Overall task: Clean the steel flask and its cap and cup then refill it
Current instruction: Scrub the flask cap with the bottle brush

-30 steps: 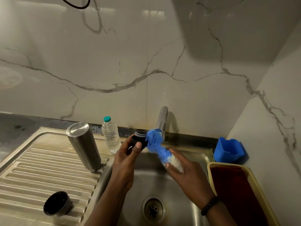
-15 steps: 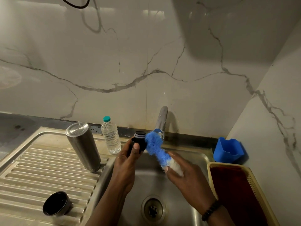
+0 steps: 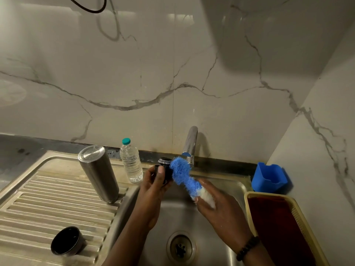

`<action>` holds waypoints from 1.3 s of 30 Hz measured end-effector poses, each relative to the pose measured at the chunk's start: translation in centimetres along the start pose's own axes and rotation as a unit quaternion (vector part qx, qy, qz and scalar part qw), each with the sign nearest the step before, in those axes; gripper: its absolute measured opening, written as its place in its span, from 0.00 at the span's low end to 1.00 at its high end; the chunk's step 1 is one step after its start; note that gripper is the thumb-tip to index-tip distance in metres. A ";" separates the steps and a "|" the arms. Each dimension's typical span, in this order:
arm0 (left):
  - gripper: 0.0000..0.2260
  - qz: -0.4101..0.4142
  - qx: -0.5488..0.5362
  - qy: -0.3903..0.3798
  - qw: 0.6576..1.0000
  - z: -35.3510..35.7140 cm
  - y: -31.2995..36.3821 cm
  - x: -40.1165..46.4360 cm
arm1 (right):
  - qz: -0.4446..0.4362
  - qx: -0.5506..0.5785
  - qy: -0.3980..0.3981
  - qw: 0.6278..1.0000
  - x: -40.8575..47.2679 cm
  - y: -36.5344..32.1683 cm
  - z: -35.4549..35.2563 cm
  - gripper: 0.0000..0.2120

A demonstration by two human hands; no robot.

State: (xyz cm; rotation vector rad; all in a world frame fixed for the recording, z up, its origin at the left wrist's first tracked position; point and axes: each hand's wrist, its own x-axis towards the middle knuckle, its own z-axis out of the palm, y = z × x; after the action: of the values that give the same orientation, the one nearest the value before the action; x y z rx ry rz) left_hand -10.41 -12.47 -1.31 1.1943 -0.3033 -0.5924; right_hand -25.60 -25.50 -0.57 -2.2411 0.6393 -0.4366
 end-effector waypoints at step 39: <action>0.19 0.045 0.009 -0.058 0.997 -0.8 0.0 0.7 | -0.037 -0.004 0.007 0.999 0.6 -0.3 -1.4 0.25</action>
State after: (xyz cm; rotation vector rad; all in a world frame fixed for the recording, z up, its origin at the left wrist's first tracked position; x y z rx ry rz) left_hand -9.37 -12.24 -1.67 1.1597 -0.4589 -0.5813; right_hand -25.64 -26.47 0.67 -2.2774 0.5673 -0.4866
